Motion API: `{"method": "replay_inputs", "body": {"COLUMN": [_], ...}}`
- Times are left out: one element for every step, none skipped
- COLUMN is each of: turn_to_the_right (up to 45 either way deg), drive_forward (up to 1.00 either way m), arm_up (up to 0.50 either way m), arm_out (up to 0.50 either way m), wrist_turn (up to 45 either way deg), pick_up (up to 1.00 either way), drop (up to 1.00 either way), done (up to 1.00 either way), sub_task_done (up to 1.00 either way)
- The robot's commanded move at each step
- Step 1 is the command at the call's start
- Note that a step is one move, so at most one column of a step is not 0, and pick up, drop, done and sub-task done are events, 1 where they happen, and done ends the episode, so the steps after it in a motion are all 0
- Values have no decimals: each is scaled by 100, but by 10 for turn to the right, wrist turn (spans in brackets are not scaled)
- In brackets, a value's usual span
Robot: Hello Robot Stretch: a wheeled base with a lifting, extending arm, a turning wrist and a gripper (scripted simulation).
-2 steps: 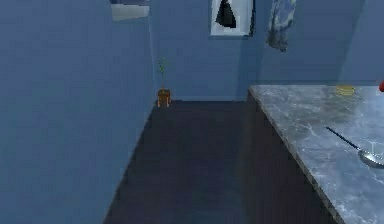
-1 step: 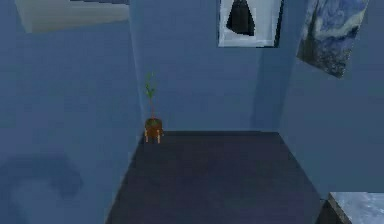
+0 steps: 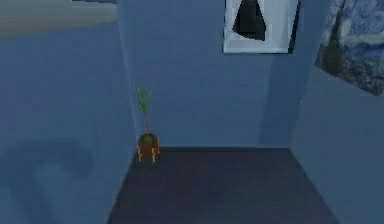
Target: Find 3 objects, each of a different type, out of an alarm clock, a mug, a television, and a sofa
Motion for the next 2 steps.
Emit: {"method": "replay_inputs", "body": {"turn_to_the_right": [-270, 0], "drive_forward": [0, 0], "arm_up": [0, 0], "arm_out": [0, 0], "wrist_turn": [0, 0], "pick_up": [0, 0], "drop": [0, 0], "done": [0, 0], "sub_task_done": [0, 100]}}
